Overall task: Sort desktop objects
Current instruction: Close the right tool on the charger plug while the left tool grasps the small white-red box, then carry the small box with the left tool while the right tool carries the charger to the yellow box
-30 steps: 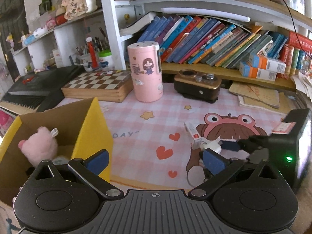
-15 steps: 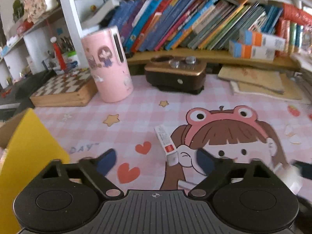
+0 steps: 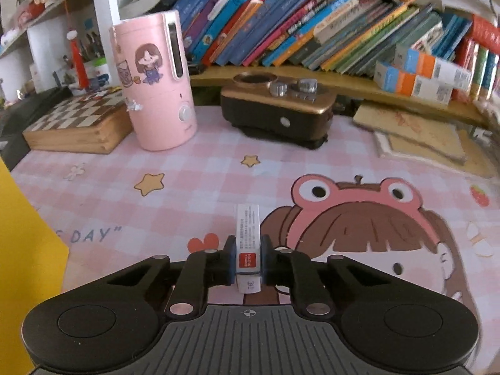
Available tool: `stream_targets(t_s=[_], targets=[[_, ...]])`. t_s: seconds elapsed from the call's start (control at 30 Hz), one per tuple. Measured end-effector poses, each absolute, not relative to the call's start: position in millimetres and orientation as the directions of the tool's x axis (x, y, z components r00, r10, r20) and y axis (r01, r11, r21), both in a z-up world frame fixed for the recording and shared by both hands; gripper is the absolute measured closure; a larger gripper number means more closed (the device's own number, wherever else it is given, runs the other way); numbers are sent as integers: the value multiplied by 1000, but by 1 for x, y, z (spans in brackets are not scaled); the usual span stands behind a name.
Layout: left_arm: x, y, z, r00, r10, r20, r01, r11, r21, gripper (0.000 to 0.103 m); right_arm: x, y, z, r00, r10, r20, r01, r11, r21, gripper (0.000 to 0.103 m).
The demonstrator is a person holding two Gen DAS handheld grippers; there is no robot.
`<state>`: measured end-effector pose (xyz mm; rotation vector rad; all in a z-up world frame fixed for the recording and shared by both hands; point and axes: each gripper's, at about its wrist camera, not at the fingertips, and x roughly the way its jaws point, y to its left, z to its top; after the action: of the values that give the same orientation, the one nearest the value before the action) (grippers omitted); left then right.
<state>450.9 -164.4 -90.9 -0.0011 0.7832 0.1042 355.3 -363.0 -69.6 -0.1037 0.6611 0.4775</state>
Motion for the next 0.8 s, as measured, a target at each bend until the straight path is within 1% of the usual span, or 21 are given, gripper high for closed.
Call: stream_targets(t_s=[0.3,0.63,0.8], targets=[[387,-146,-29,768,-93,-633,-34,982,-185,90,344,-359,-62,680,401,-614,-455,888,76,63],[299,-132,3,764,-207,-610,9,950,-312,90,315,-352,-45,671,400,-625,-446,890,92,63],[265,-121,13,770,-243,-590,35,939,-341,90,292,-341,-33,673,402,-621,-456,886,79,63]])
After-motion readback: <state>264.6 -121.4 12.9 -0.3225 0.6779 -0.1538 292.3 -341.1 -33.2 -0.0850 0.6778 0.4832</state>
